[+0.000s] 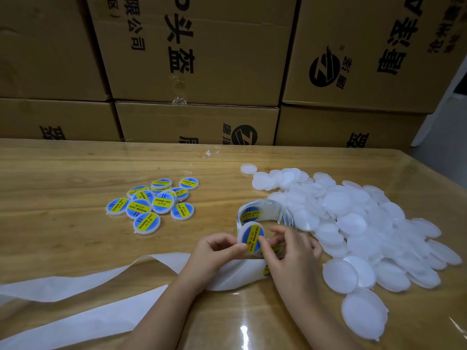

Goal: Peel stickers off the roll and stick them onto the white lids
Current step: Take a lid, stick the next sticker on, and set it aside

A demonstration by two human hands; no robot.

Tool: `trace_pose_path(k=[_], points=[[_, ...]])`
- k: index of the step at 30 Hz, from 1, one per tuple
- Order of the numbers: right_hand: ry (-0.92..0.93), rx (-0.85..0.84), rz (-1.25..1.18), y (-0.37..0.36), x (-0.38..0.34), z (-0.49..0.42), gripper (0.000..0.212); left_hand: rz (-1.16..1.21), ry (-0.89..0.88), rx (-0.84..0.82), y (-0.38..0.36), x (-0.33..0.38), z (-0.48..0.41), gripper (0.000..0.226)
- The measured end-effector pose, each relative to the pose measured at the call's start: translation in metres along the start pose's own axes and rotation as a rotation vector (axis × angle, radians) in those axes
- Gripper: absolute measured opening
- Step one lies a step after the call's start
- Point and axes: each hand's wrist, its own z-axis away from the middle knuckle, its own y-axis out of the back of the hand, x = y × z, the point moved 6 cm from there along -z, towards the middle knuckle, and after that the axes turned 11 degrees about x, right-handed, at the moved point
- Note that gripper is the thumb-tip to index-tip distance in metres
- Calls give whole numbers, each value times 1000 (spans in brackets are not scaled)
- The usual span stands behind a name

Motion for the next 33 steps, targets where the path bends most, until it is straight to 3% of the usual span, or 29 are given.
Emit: trace_pose_path(k=[10,18,25,33], points=[[160,6,-30,-1,-15,6,30,112,119,-38,6,-10,-4,15],[190,-33,-8,-5,-21,11,47,38,150,-59,4,-15,-3,19],[29,-17,-101,-2,-15,8,38,47,149,-129,-1,-15,-1,37],[108,-17,-157,-1,-18,6,29,122,167,-84,4,-15,-5,34]])
